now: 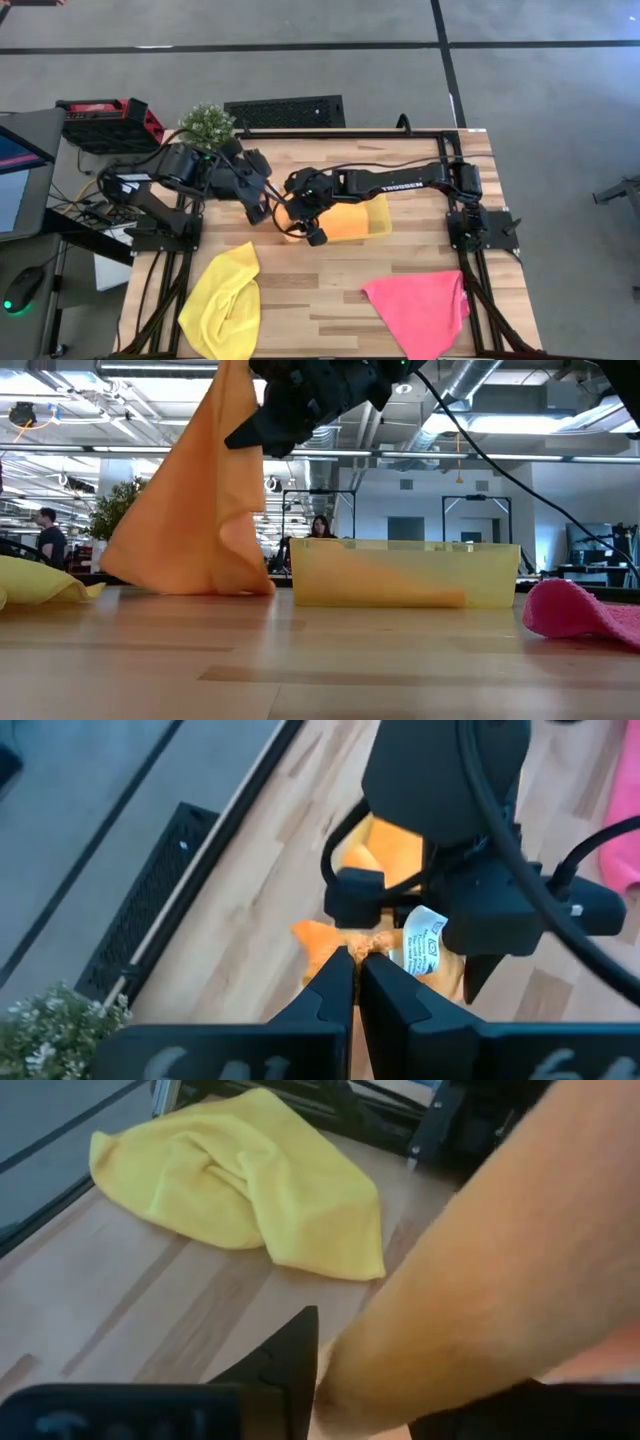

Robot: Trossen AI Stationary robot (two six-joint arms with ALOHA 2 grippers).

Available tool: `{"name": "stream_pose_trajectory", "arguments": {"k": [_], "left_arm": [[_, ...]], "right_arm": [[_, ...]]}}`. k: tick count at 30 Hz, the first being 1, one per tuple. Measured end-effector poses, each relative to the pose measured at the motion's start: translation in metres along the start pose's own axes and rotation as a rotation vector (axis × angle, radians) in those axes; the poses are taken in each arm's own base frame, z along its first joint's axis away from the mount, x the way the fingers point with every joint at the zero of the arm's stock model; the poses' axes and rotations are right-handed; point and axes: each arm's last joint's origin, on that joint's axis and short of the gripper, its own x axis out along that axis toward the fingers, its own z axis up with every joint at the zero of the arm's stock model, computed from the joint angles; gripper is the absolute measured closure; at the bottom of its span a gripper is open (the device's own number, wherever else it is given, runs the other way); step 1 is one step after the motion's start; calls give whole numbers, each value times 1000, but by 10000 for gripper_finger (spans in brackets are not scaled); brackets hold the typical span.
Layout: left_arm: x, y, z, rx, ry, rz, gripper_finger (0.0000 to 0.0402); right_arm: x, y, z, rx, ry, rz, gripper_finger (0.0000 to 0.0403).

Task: Fold microfiber towels
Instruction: Fold the orange microfiber towel

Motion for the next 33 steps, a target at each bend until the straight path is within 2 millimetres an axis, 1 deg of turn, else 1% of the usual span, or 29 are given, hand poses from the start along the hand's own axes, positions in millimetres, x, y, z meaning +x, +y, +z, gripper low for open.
{"name": "stream_pose_trajectory", "arguments": {"k": [8,15,22,29,33], "left_arm": [[-9,5,4,53,-51,24,401],[-17,9,7,39,-85,21,401],[-18,10,8,69,-88,17,401],[-20,11,7,73,-92,15,401],[-25,16,5,64,-104,5,401]], "right_arm": [[0,2,-4,43,39,16,271],[0,3,-7,59,74,30,269],[-1,5,-12,80,120,48,271],[-2,7,-16,100,164,65,293],[-11,10,-13,104,179,64,314]]}}
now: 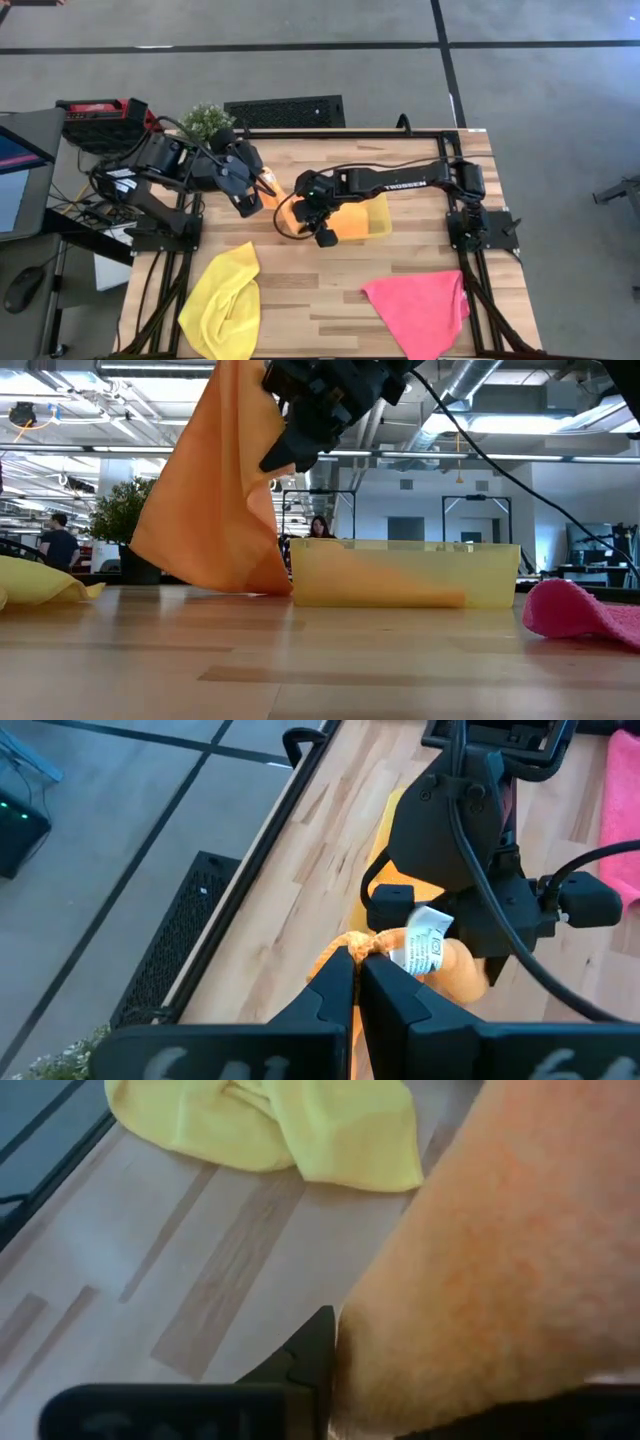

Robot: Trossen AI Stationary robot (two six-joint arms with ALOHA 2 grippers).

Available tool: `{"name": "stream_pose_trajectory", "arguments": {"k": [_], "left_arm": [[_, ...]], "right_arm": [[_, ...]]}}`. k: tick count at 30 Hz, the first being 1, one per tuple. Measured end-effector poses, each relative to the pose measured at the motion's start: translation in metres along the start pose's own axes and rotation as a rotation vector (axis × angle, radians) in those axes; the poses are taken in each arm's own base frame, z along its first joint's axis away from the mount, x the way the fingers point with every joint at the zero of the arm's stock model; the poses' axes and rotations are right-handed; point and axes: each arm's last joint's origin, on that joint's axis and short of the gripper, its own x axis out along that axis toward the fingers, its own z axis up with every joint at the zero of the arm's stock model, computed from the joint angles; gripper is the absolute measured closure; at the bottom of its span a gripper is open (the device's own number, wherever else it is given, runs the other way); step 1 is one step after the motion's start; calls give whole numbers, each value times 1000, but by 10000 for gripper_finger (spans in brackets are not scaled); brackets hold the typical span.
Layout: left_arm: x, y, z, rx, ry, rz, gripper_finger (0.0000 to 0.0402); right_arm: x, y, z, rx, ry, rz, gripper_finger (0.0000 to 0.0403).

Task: Fold microfiber towels
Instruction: Fold the orange microfiber towel

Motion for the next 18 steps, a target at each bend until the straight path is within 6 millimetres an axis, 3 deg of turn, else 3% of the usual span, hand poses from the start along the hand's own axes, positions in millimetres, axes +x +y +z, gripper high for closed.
{"name": "stream_pose_trajectory", "arguments": {"k": [10,18], "left_arm": [[-14,12,-5,-17,-33,-14,401],[-18,15,-6,-21,-42,-21,401]], "right_arm": [[-29,8,6,-3,34,-48,392],[-58,15,12,-8,57,-151,389]]}}
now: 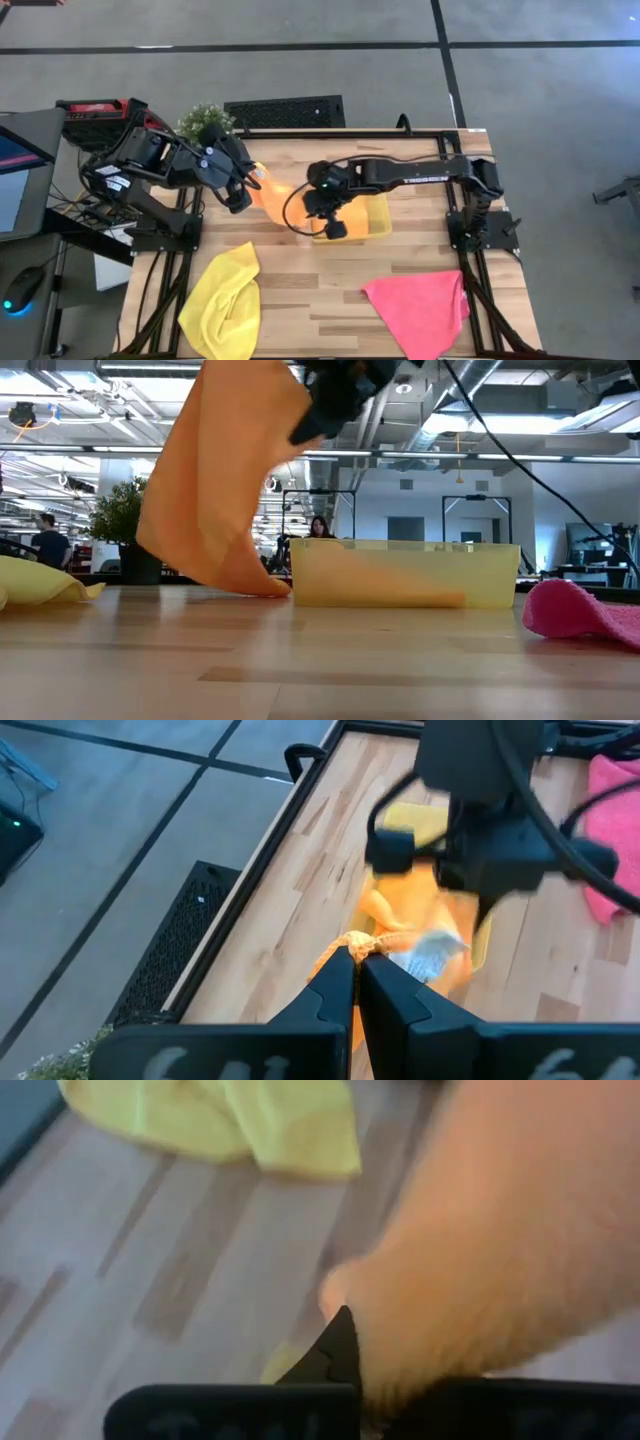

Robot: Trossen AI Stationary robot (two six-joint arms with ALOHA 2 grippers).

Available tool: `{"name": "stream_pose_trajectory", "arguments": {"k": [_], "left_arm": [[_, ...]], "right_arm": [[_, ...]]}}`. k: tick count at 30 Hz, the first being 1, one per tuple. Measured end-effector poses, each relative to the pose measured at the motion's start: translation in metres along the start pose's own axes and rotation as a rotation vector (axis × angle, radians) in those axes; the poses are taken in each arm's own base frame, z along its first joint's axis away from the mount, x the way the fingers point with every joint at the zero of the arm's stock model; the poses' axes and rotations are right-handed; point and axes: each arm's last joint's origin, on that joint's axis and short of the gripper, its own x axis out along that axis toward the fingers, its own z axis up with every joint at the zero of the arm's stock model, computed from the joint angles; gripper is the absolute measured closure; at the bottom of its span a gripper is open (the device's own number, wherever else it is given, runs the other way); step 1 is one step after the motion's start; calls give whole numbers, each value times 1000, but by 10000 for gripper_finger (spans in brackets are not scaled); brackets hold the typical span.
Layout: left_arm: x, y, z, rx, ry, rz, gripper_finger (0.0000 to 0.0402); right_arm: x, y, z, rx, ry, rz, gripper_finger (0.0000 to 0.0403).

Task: Fold microfiber towels
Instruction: Fold the orange microfiber towel

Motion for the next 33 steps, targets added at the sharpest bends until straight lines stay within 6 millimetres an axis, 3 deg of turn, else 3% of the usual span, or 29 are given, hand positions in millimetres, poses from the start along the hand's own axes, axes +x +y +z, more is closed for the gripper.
{"name": "stream_pose_trajectory", "arguments": {"k": [15,25,33], "left_arm": [[19,-12,-9,-42,105,-39,401],[36,-38,-29,-68,251,-114,401],[18,-50,-41,-124,244,-169,401]], "right_arm": [[-92,-2,4,16,-45,-225,397],[-119,17,5,28,-55,-222,392],[-135,45,14,-13,-126,-180,391]]}}
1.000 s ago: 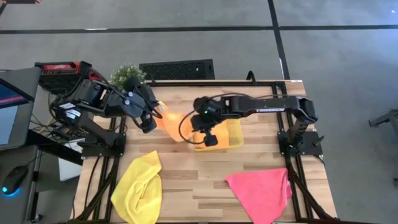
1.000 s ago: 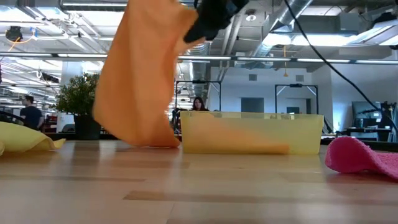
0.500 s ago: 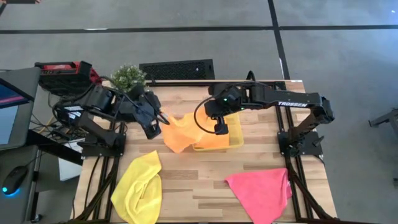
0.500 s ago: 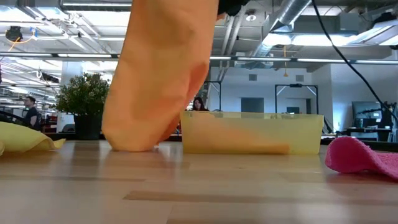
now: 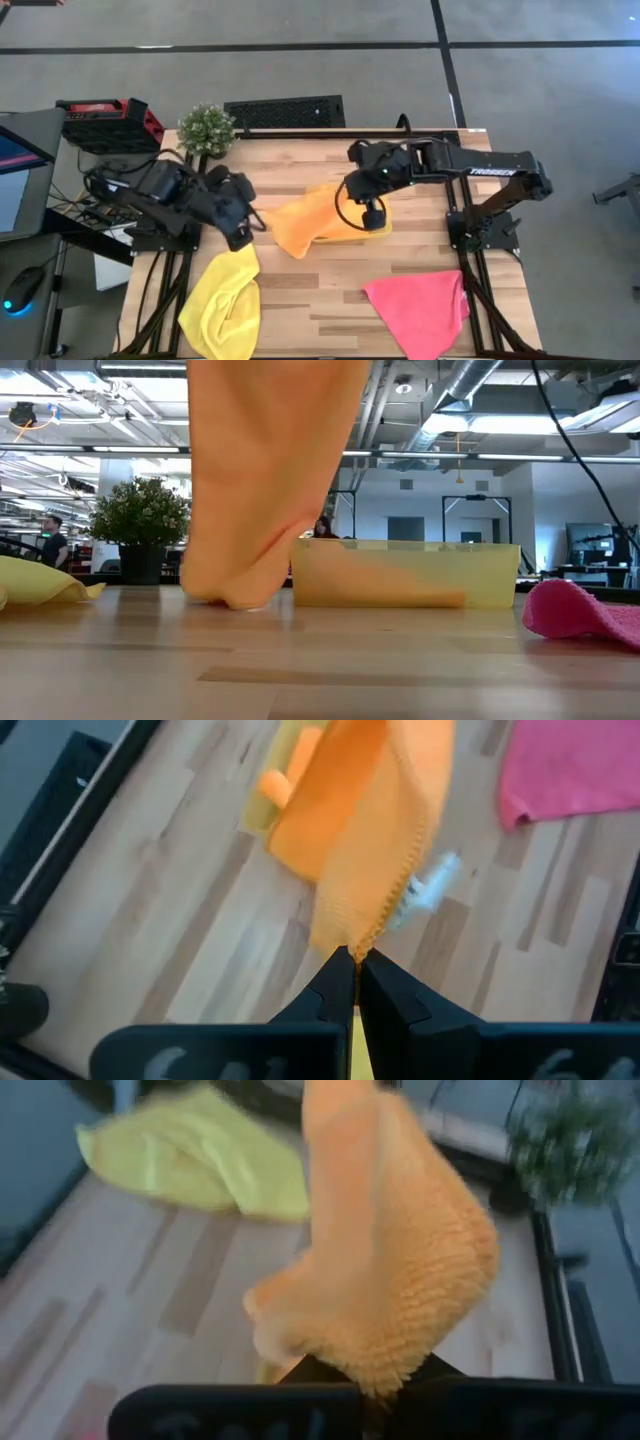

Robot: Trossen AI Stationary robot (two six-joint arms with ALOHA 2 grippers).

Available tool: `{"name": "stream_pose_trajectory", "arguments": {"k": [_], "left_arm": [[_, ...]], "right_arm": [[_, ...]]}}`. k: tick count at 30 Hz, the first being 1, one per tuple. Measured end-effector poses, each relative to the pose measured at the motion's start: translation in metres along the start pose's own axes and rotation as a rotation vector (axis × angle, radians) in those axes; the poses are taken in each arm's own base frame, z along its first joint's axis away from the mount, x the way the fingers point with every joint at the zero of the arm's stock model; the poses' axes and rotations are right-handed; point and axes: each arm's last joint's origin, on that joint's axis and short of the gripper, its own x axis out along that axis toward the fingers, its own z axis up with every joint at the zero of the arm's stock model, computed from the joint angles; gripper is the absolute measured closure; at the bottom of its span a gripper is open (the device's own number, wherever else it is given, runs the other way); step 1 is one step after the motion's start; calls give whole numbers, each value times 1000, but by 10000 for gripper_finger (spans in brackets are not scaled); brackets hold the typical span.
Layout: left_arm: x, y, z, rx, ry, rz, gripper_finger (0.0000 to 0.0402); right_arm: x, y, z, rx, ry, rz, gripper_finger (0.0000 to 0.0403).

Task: Fold microfiber towels
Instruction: Fold the orange microfiber towel

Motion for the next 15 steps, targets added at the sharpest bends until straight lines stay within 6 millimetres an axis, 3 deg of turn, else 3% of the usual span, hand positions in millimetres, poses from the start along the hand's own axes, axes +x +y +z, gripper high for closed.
{"name": "stream_pose_trajectory", "arguments": {"k": [6,15], "left_arm": [[-15,5,-7,-54,-89,22,401],[-18,7,-9,-11,-86,3,401]], "right_arm": [[0,2,5,-13,-46,-6,395],[36,-10,4,0,-37,-26,388]]}}
